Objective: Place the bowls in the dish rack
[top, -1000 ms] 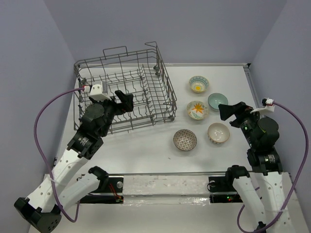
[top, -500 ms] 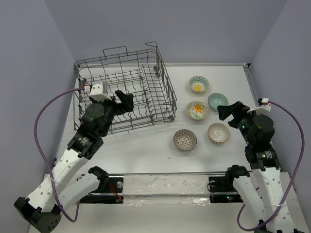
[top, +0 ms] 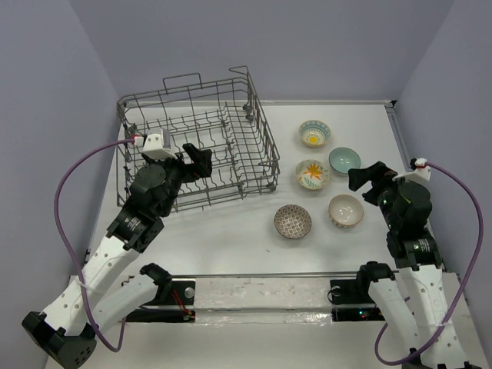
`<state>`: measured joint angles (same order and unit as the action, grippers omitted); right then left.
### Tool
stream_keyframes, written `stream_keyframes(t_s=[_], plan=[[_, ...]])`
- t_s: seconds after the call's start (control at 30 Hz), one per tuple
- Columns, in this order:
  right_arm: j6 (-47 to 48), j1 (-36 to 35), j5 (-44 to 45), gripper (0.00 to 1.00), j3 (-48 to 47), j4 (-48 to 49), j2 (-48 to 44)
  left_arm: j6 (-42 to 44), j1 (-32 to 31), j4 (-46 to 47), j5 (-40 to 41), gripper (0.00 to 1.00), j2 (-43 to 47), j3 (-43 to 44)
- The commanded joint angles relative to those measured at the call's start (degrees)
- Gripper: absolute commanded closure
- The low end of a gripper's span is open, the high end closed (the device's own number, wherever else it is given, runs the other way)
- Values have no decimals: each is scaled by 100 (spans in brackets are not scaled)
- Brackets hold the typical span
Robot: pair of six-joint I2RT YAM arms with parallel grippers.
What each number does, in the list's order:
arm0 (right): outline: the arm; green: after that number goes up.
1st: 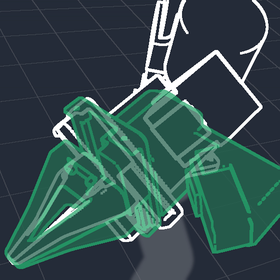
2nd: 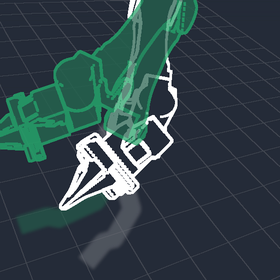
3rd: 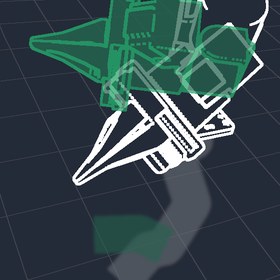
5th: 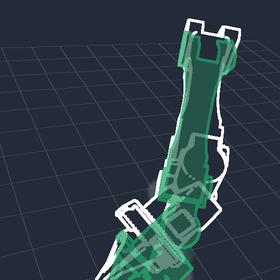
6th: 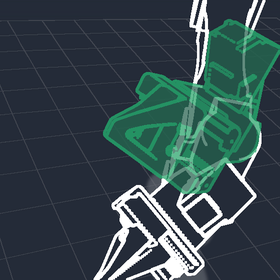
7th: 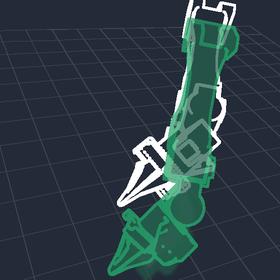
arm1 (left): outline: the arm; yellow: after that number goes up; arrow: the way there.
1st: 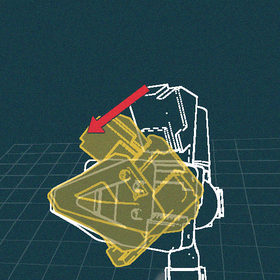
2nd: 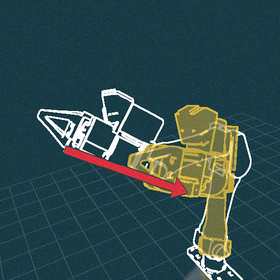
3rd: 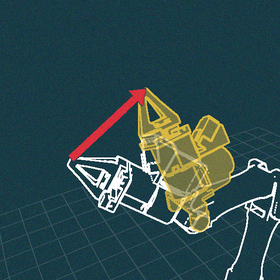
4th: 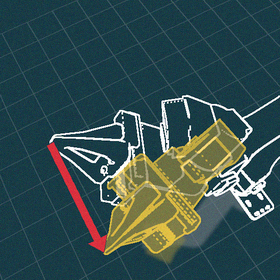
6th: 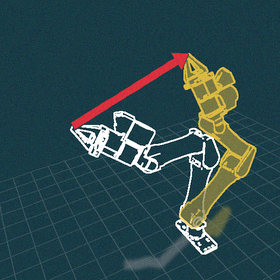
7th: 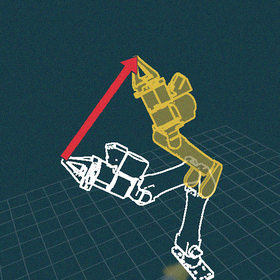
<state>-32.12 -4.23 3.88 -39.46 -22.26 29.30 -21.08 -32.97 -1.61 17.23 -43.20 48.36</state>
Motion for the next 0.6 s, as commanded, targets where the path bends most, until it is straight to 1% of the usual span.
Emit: stream_keyframes(t_s=[0.0, 0.27, 0.37, 0.57], plan=[[-84, -52, 490, 0, -26, -85, 32, 51, -34, 196, 140, 1, 75, 183], [-198, -52, 1219, 0, -202, -489, 628, 60, -43, 187, 122, 1, 66, 191], [-286, -52, 1361, 0, -202, -490, 814, 43, -43, 196, 113, 1, 66, 183], [-444, -52, 1572, 0, -325, -472, 1542, 51, -43, 196, 52, 1, 49, 200]])
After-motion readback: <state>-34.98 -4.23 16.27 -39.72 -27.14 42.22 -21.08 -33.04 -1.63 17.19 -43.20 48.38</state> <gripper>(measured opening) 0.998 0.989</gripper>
